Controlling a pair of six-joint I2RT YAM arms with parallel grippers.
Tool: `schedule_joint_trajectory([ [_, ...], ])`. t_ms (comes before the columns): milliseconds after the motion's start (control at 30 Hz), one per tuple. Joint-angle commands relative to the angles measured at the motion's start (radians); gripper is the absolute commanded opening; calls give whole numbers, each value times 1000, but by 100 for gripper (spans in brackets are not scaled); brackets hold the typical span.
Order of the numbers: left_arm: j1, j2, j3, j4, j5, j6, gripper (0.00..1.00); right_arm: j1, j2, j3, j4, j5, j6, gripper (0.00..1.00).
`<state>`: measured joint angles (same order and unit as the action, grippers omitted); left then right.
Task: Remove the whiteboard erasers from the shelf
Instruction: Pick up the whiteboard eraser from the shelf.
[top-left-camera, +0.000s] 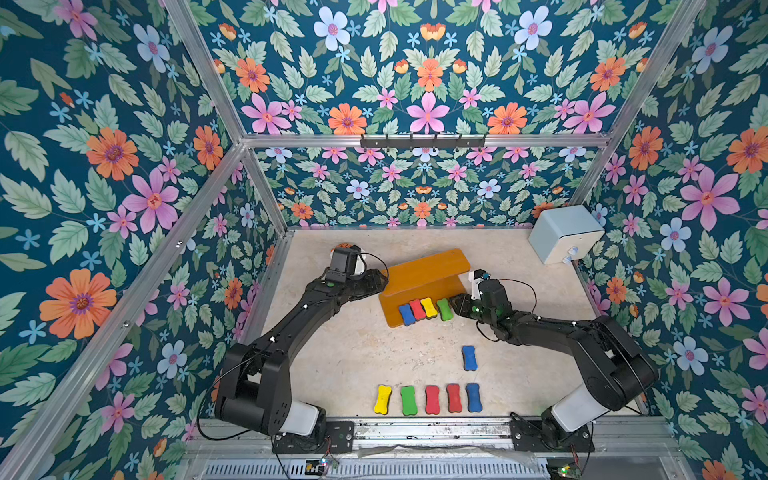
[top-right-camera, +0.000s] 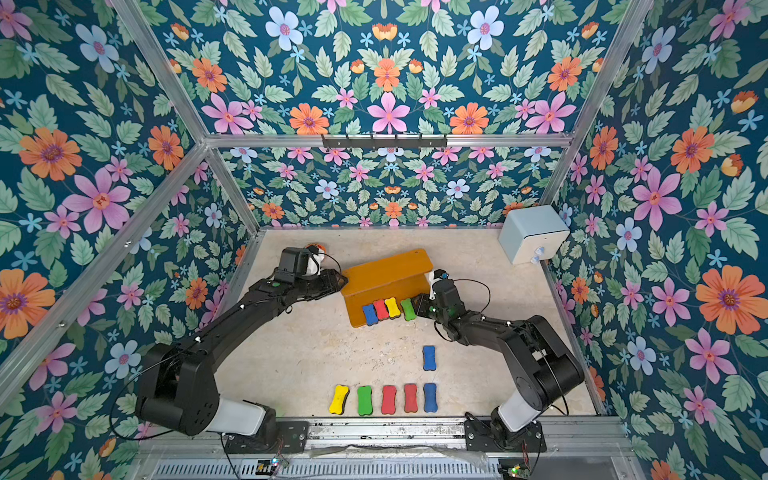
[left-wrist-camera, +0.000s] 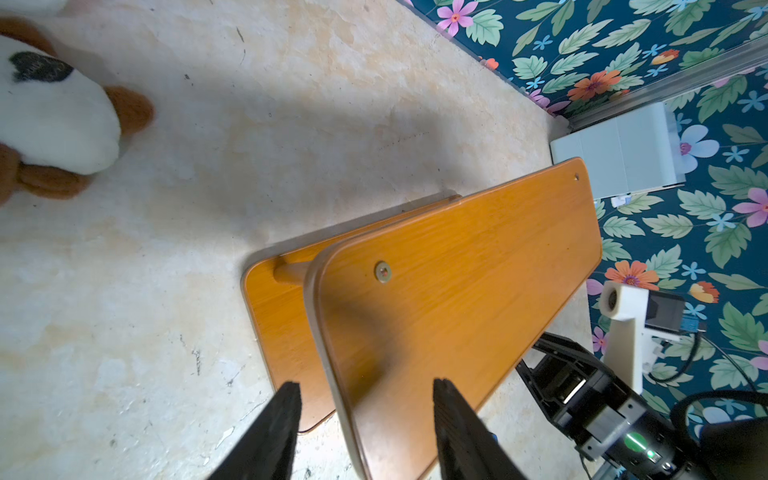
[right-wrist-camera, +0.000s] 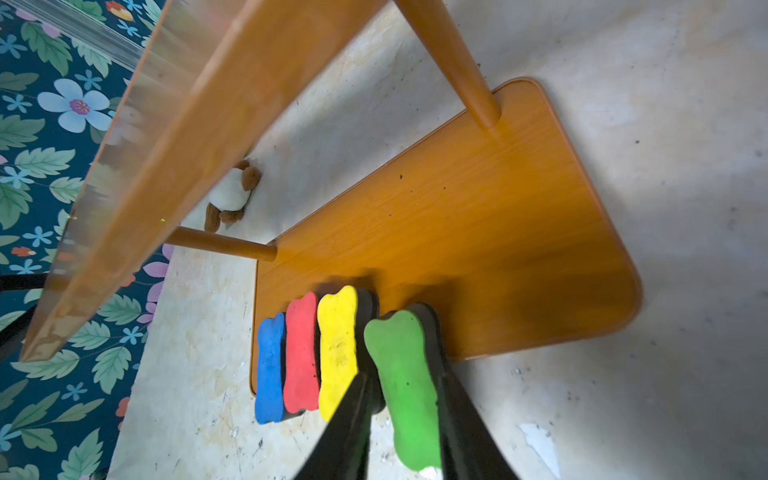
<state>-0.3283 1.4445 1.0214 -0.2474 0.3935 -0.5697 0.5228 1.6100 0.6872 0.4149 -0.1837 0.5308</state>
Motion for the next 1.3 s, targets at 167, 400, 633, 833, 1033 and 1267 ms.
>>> schedule_joint_trajectory([
  [167,0,9,3,-6,-8,14,56,-1,37,40,-8,-48,-92,32],
  [400,1,14,3,-9,-8,14,56,-1,105,35,11,-57,-92,31],
  [633,1,16,3,-7,-7,14,56,-1,126,30,34,-62,-83,31],
  [833,1,16,3,-7,-7,15,56,-1,151,26,46,-62,-74,30],
  [1033,0,16,4,-12,-10,16,56,0,160,-11,69,-61,-52,20],
  [1267,0,10,5,-17,-9,16,56,0,142,-58,84,-54,-17,6],
])
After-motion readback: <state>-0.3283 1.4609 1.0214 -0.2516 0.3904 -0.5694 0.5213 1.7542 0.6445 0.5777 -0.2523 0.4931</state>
